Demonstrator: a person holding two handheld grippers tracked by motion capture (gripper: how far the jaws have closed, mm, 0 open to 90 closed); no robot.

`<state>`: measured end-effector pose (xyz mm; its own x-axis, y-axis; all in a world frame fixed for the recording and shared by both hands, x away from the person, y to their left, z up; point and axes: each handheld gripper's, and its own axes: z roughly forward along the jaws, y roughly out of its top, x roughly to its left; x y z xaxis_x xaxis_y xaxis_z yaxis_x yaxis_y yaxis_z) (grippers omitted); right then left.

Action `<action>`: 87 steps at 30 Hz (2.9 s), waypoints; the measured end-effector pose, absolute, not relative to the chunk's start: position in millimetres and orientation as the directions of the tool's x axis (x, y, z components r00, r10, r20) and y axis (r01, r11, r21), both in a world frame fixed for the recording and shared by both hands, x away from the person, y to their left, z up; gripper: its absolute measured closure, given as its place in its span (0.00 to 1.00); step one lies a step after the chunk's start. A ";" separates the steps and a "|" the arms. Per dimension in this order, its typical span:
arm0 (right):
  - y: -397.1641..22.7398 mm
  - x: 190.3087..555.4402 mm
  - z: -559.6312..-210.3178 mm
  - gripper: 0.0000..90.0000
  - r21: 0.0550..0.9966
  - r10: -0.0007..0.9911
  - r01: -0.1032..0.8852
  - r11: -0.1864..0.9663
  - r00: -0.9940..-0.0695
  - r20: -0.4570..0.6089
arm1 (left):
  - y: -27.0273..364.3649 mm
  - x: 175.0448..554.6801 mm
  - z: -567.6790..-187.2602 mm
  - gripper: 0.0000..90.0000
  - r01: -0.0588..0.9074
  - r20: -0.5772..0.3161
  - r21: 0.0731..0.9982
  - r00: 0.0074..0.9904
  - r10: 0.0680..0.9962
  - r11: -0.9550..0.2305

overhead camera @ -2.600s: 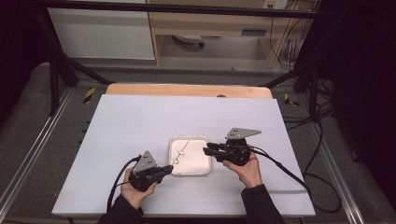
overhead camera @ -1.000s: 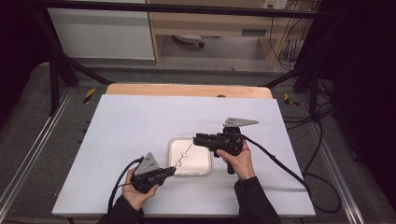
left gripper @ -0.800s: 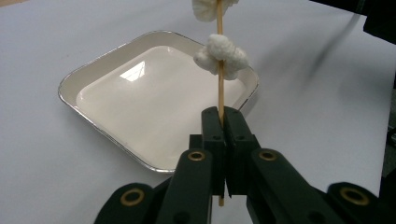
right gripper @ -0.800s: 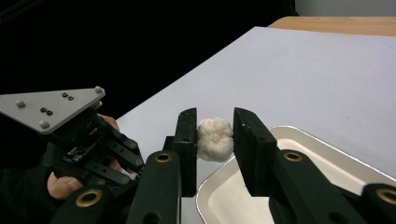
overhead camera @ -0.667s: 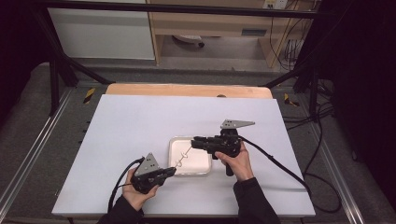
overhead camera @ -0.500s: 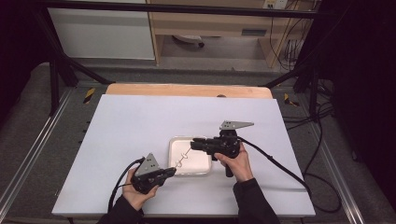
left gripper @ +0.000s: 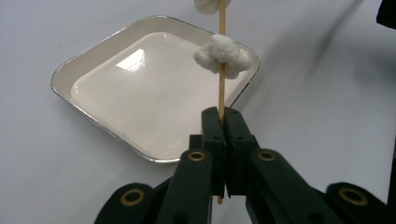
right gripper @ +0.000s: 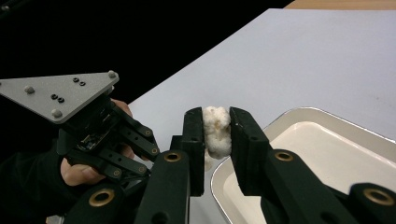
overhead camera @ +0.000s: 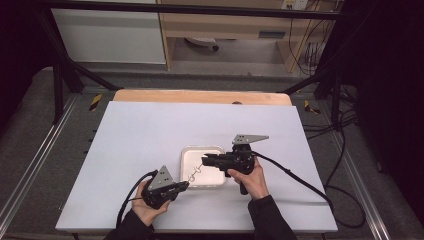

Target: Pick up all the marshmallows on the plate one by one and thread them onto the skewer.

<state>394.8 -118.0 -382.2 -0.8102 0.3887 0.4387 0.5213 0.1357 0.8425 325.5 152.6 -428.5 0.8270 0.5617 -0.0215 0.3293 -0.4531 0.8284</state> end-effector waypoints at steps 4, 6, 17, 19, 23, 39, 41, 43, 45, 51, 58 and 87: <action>-119.4 392.4 -386.5 0.86 0.840 0.391 0.527 0.126 -0.805 0.446 | 151.4 325.3 -429.1 0.99 0.329 -0.022 0.828 0.829 0.559 -0.455; -119.3 391.0 -388.3 0.86 0.840 0.394 0.530 0.116 -0.801 0.451 | 151.1 325.2 -429.6 0.99 0.330 -0.022 0.825 0.829 0.558 -0.458; -118.8 382.1 -398.3 0.86 0.844 0.388 0.530 0.079 -0.796 0.464 | 149.2 325.1 -432.1 0.99 0.331 -0.026 0.819 0.838 0.545 -0.470; -119.1 381.0 -400.1 0.86 0.844 0.386 0.531 0.075 -0.796 0.466 | 148.3 324.9 -432.7 0.99 0.330 -0.026 0.817 0.840 0.542 -0.472; -118.4 378.7 -401.3 0.87 0.846 0.382 0.529 0.068 -0.797 0.468 | 147.1 324.5 -433.0 0.99 0.329 -0.026 0.818 0.841 0.540 -0.472; -114.8 375.5 -405.9 0.87 0.833 0.362 0.546 0.088 -0.797 0.485 | 147.4 323.8 -428.8 0.99 0.320 -0.059 0.847 0.851 0.522 -0.426; -110.9 375.0 -411.3 0.87 0.828 0.360 0.550 0.110 -0.798 0.483 | 146.3 323.4 -427.2 0.99 0.307 -0.035 0.846 0.848 0.529 -0.436; -110.1 375.9 -410.7 0.86 0.832 0.358 0.544 0.107 -0.802 0.478 | 147.1 324.2 -429.3 0.99 0.318 -0.048 0.844 0.847 0.530 -0.431; -112.3 375.7 -406.6 0.86 0.843 0.363 0.531 0.088 -0.805 0.469 | 147.4 324.0 -429.7 0.99 0.319 -0.054 0.848 0.847 0.529 -0.423; -112.1 374.3 -407.7 0.78 0.843 0.376 0.528 0.100 -0.805 0.459 | 147.6 323.2 -428.8 0.99 0.318 -0.054 0.852 0.843 0.535 -0.416; -116.2 372.4 -404.5 0.52 0.862 0.436 0.496 0.102 -0.801 0.410 | 153.5 326.8 -427.8 0.99 0.341 -0.074 0.853 0.828 0.556 -0.395; -198.9 367.6 -433.2 0.01 0.826 0.694 0.468 0.313 -0.706 0.138 | 159.3 337.0 -421.0 0.98 0.418 -0.123 0.818 0.798 0.589 -0.395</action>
<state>367.6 -198.9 -433.2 -0.7063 0.6944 0.1377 0.4685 0.3127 0.8263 337.0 159.3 -421.0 0.7984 0.5894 -0.1230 0.4178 -0.3952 0.8181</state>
